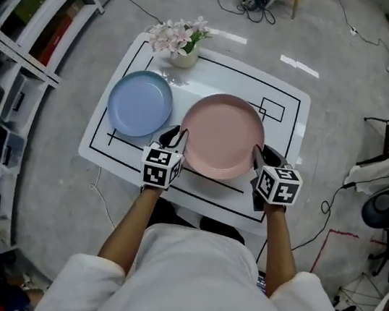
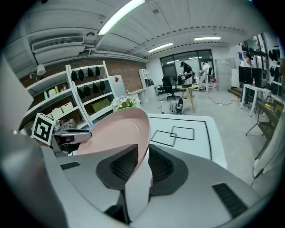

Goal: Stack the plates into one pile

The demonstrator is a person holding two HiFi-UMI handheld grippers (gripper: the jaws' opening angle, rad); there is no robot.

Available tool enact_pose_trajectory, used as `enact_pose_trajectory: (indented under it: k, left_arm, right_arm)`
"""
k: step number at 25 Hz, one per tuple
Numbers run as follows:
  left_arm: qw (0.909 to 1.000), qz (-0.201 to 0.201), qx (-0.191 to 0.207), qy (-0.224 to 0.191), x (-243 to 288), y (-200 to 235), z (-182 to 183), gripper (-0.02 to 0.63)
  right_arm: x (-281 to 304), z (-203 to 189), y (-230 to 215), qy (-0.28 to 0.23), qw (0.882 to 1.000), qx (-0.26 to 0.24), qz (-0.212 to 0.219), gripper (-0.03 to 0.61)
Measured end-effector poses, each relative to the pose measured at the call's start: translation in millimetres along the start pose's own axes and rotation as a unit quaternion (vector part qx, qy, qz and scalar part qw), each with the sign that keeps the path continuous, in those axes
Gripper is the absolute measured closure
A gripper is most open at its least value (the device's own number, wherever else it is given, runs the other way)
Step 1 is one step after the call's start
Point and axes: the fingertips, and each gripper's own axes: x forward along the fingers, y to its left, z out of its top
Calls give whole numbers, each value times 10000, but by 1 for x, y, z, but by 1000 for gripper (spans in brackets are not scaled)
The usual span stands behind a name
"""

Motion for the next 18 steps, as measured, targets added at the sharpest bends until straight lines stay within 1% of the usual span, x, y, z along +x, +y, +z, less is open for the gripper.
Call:
enact_pose_trajectory:
  k: [6, 11, 14, 18]
  left_arm:
    - [9978, 608, -257, -48, -48, 134, 9, 531]
    - [9940, 908, -599, 68, -67, 231, 0, 535]
    - [9926, 964, -709, 208, -66, 275, -11, 535]
    - [9933, 823, -735, 351, -58, 308, -21, 535]
  right_arm:
    - [84, 41, 115, 81, 9983, -294, 502, 494]
    - [150, 61, 193, 250, 9953, -546, 757, 494]
    - [189, 67, 223, 380, 9935, -765, 758, 494]
    - [229, 63, 239, 731, 9901, -1070, 541, 497]
